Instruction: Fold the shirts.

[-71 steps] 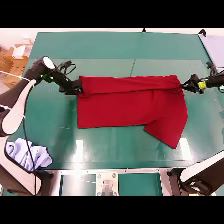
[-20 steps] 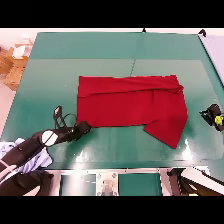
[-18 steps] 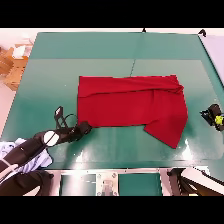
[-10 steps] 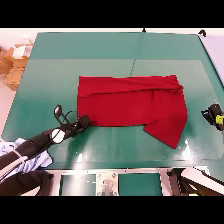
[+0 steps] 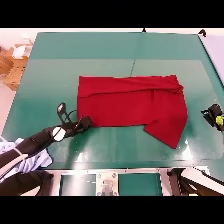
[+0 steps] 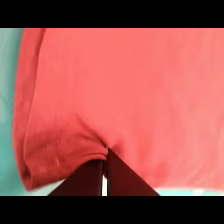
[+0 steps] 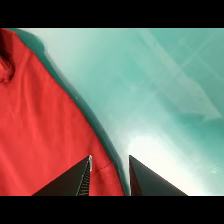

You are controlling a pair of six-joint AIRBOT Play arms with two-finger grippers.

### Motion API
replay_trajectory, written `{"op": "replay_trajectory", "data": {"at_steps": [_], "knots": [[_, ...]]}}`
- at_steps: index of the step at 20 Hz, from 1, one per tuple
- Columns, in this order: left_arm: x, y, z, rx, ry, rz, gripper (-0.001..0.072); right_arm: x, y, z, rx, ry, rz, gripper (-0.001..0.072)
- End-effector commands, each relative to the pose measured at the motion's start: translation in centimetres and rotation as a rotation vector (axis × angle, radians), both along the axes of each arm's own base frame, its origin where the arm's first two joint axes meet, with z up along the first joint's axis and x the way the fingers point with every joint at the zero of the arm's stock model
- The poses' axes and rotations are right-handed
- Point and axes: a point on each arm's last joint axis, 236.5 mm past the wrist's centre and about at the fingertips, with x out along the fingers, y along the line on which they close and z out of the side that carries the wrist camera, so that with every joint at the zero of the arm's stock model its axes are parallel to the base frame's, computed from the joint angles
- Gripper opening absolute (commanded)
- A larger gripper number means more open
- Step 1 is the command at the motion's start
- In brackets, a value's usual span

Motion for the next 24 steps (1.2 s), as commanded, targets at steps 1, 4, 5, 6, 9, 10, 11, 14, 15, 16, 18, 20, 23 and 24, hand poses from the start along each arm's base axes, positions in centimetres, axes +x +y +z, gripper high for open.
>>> {"op": "replay_trajectory", "data": {"at_steps": [1, 4, 5, 6, 9, 10, 11, 14, 15, 16, 18, 20, 23, 24], "knots": [[0.2, 2.7, 0.8, 0.043, 0.008, -0.022, 0.0022, -0.3, 0.5, -0.2, 0.013, 0.015, 0.018, 0.0288], [0.9, 6.1, 0.6, 0.086, 0.015, -0.008, 0.0022, -1.0, 1.9, -0.9, 0.057, 0.037, 0.041, 0.0348], [1.1, 6.4, 0.7, 0.088, 0.009, -0.005, 0.0023, -1.6, 2.5, -1.4, 0.072, 0.061, 0.060, 0.0407], [1.5, 6.5, 0.9, 0.096, -0.013, -0.009, 0.0023, -2.7, 3.1, -2.1, 0.083, 0.108, 0.089, 0.0415], [2.1, 6.7, 1.1, 0.098, -0.037, 0.006, 0.0023, -6.8, 4.6, -4.0, 0.128, 0.289, 0.133, 0.0422], [2.0, 6.6, 1.1, 0.099, -0.035, 0.004, 0.0023, -7.3, 5.6, -4.3, 0.164, 0.303, 0.143, 0.0423], [2.0, 6.6, 1.1, 0.099, -0.035, 0.003, 0.0023, -7.6, 6.9, -4.7, 0.200, 0.308, 0.155, 0.0423], [2.1, 6.7, 1.1, 0.098, -0.037, 0.007, 0.0024, -8.2, 11.6, -6.8, 0.261, 0.333, 0.239, 0.0424], [2.1, 6.7, 1.1, 0.098, -0.036, 0.007, 0.0023, -8.3, 13.0, -7.6, 0.265, 0.345, 0.267, 0.0424], [2.1, 6.7, 1.1, 0.098, -0.036, 0.007, 0.0023, -8.4, 14.4, -8.0, 0.274, 0.352, 0.293, 0.0423], [2.1, 6.7, 1.1, 0.098, -0.036, 0.007, 0.0024, -8.7, 16.9, -8.6, 0.304, 0.363, 0.336, 0.0423], [2.1, 6.7, 1.1, 0.098, -0.036, 0.007, 0.0024, -9.6, 18.4, -8.6, 0.339, 0.389, 0.374, 0.0423], [2.1, 6.6, 1.1, 0.097, -0.034, 0.006, 0.0024, -11.3, 20.0, -8.6, 0.405, 0.429, 0.391, 0.0422], [2.0, 6.6, 1.1, 0.097, -0.032, 0.005, 0.0023, -11.7, 20.3, -8.8, 0.416, 0.441, 0.385, 0.0422]]}}
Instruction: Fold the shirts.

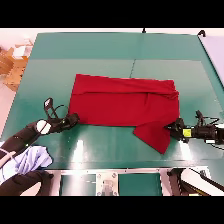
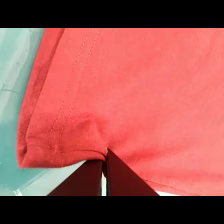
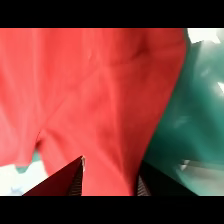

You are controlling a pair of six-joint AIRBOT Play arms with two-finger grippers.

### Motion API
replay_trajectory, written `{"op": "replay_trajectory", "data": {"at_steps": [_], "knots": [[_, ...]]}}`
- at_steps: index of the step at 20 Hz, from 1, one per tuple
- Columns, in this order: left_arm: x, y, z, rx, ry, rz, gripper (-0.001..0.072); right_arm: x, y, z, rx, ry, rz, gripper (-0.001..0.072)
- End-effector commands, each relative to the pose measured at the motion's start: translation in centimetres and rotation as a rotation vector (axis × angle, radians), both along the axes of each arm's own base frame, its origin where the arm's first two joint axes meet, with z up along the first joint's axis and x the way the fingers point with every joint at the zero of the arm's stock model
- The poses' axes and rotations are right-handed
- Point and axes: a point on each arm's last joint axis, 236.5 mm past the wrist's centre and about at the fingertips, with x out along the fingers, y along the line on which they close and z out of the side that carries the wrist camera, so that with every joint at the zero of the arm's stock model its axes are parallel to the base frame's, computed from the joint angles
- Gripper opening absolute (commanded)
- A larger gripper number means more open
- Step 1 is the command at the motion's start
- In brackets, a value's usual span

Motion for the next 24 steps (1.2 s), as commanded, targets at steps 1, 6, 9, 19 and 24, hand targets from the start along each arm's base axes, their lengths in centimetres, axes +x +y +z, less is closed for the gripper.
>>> {"op": "replay_trajectory", "data": {"at_steps": [1, 6, 9, 19, 24], "knots": [[-0.1, 0.0, 0.0, -0.001, 0.003, -0.002, 0.0024, -3.6, 0.6, -1.5, -0.025, 0.096, 0.097, 0.0422], [-0.7, -0.3, -0.3, -0.004, 0.032, -0.018, 0.0023, -2.5, -0.1, -0.8, -0.042, 0.070, 0.099, 0.0189], [-1.2, -0.4, -0.4, 0.002, 0.042, -0.043, 0.0023, -0.8, -1.2, 0.8, -0.068, 0.025, 0.100, 0.0019], [-1.7, 0.6, 2.3, 0.187, 0.112, -0.256, 0.0022, -2.8, -2.8, 2.2, -0.145, 0.120, 0.108, 0.0015], [2.9, -0.3, 8.8, 0.230, -0.037, -0.326, 0.0022, 4.4, -5.5, 10.3, -0.214, -0.115, 0.055, 0.0015]]}}
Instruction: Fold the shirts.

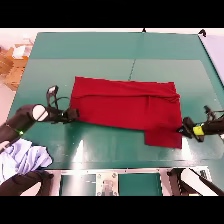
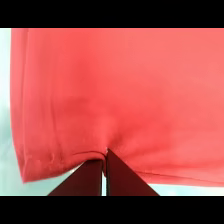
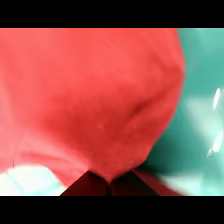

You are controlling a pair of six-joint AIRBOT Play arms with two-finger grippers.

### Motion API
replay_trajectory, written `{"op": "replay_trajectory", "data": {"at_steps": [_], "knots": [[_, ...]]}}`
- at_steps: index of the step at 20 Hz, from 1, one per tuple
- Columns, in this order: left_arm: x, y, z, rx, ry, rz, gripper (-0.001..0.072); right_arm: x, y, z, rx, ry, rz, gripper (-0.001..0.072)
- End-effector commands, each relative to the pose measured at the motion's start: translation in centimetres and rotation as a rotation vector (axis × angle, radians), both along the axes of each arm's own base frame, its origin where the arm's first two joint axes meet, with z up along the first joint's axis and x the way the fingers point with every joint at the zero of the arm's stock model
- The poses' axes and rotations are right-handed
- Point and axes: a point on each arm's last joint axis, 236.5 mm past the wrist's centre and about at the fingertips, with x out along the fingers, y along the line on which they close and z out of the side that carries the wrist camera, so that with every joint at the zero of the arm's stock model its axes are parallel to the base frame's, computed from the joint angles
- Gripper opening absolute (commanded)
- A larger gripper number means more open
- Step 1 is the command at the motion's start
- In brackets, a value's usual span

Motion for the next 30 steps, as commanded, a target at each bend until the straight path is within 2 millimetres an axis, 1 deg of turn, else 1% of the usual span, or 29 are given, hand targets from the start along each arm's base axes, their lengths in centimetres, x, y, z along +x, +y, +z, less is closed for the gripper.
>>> {"op": "replay_trajectory", "data": {"at_steps": [1, 3, 4, 6, 7, 10, 12, 14, 16, 17, 18, 19, 20, 21, 22, 23, 24, 25, 26, 27, 28, 29, 30], "knots": [[3.0, -0.2, 4.0, 0.041, -0.096, -0.068, 0.0022, 5.1, -0.8, 5.9, 0.004, -0.182, -0.038, 0.0016], [5.3, -0.5, 5.2, 0.056, -0.131, -0.077, 0.0022, 8.8, -1.2, 8.3, 0.003, -0.295, -0.051, 0.0015], [6.8, -0.7, 5.5, 0.064, -0.146, -0.080, 0.0022, 10.5, -1.2, 9.1, 0.001, -0.332, -0.048, 0.0016], [9.7, -1.5, 5.6, 0.079, -0.162, -0.108, 0.0022, 13.8, -1.1, 9.7, 0.006, -0.372, -0.029, 0.0016], [11.2, -1.9, 5.2, 0.087, -0.161, -0.118, 0.0022, 15.6, -0.9, 9.5, 0.011, -0.381, -0.016, 0.0016], [15.6, -2.3, 3.6, 0.130, -0.162, -0.125, 0.0022, 20.3, -1.0, 7.5, 0.011, -0.379, 0.009, 0.0016], [18.4, -2.5, 2.2, 0.162, -0.165, -0.134, 0.0022, 23.2, -1.0, 5.3, 0.020, -0.360, 0.026, 0.0016], [20.5, -2.8, 0.6, 0.179, -0.161, -0.138, 0.0023, 25.3, -0.7, 2.7, 0.038, -0.328, 0.047, 0.0016], [22.4, -3.2, 0.1, 0.173, -0.187, -0.127, 0.0023, 26.6, -0.9, 0.3, 0.051, -0.300, 0.053, 0.0016], [23.3, -3.4, 0.3, 0.169, -0.212, -0.121, 0.0024, 27.1, -1.0, -0.4, 0.055, -0.292, 0.053, 0.0035], [24.0, -3.6, 0.7, 0.163, -0.243, -0.114, 0.0083, 27.5, -1.2, -0.8, 0.055, -0.293, 0.054, 0.0145], [24.3, -3.6, 1.2, 0.159, -0.261, -0.111, 0.0444, 27.9, -1.5, -0.4, 0.050, -0.306, 0.057, 0.0266], [24.5, -3.7, 1.8, 0.158, -0.266, -0.112, 0.0720, 28.2, -1.9, 0.5, 0.039, -0.332, 0.085, 0.0323], [24.4, -3.5, 2.3, 0.176, -0.263, -0.125, 0.0711, 28.2, -2.3, 1.8, 0.038, -0.351, 0.122, 0.0367], [24.3, -2.9, 2.9, 0.213, -0.254, -0.143, 0.0711, 28.0, -2.8, 3.2, 0.039, -0.367, 0.166, 0.0437], [24.4, -1.9, 3.7, 0.273, -0.250, -0.159, 0.0711, 27.5, -3.6, 4.2, 0.032, -0.375, 0.205, 0.0515], [24.5, -0.6, 4.6, 0.339, -0.247, -0.171, 0.0711, 26.7, -4.8, 4.8, 0.020, -0.368, 0.236, 0.0557], [24.5, 0.7, 5.6, 0.388, -0.239, -0.169, 0.0711, 25.7, -6.0, 4.7, 0.008, -0.351, 0.261, 0.0607], [24.5, 1.6, 6.3, 0.394, -0.223, -0.155, 0.0711, 24.7, -6.8, 4.2, 0.007, -0.331, 0.280, 0.0629], [24.3, 2.3, 6.9, 0.381, -0.201, -0.136, 0.0710, 23.7, -7.5, 3.4, 0.001, -0.312, 0.303, 0.0629], [24.0, 2.7, 7.1, 0.353, -0.177, -0.119, 0.0710, 23.0, -7.8, 2.4, 0.005, -0.303, 0.326, 0.0630], [23.6, 2.7, 7.0, 0.308, -0.149, -0.105, 0.0710, 22.5, -7.9, 1.5, 0.013, -0.298, 0.347, 0.0649], [23.2, 2.5, 6.8, 0.263, -0.123, -0.097, 0.0710, 22.2, -7.7, 0.3, 0.025, -0.292, 0.375, 0.0695]]}}
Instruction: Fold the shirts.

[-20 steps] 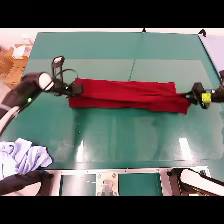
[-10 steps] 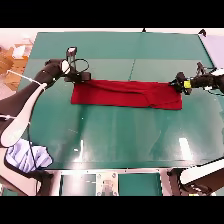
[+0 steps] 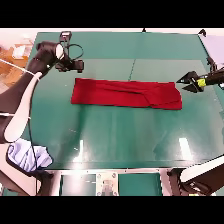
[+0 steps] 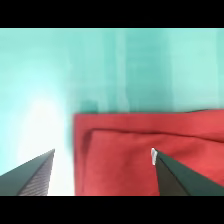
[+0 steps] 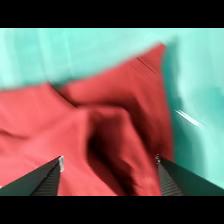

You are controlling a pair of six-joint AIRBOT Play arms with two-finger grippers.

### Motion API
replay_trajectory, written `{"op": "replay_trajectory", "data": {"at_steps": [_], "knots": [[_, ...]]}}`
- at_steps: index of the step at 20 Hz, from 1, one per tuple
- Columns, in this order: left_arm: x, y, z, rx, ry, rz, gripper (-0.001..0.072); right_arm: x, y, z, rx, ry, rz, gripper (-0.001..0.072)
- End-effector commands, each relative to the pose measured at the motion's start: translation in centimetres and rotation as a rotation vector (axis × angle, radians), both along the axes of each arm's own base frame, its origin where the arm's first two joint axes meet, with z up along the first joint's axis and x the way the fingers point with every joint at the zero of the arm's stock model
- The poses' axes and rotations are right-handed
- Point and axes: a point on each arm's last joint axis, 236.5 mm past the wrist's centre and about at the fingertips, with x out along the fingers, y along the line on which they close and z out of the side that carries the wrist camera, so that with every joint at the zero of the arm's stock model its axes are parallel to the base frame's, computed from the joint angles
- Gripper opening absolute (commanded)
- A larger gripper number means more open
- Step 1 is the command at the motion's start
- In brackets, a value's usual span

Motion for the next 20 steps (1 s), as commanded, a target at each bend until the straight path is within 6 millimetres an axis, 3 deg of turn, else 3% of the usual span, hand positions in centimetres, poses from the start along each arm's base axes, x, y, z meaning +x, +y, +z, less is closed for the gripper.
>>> {"op": "replay_trajectory", "data": {"at_steps": [1, 6, 10, 13, 15, 17, 20], "knots": [[-1.6, 0.4, 0.2, -0.097, 0.104, 0.033, 0.0710, -2.1, -0.5, -2.9, 0.004, 0.032, 0.113, 0.0695], [-2.8, -0.3, -0.1, -0.117, 0.156, -0.003, 0.0711, -2.5, 0.1, -6.5, 0.056, 0.071, 0.139, 0.0696], [-2.9, -0.2, -0.2, -0.115, 0.159, -0.005, 0.0710, -2.3, -0.1, -7.7, 0.058, 0.080, 0.128, 0.0695], [-3.0, -0.2, -0.2, -0.111, 0.162, -0.012, 0.0710, -1.7, -2.4, -5.0, 0.044, 0.039, 0.126, 0.0696], [-3.0, -0.2, -0.2, -0.110, 0.165, -0.012, 0.0710, -2.6, -3.3, -2.8, 0.060, 0.032, 0.171, 0.0696], [-3.0, -0.2, -0.2, -0.111, 0.163, -0.012, 0.0710, -4.1, -3.0, -2.0, 0.095, 0.053, 0.225, 0.0696], [-2.9, -0.3, -0.2, -0.112, 0.161, -0.012, 0.0710, -3.9, -2.0, -1.6, 0.120, 0.018, 0.267, 0.0696]]}}
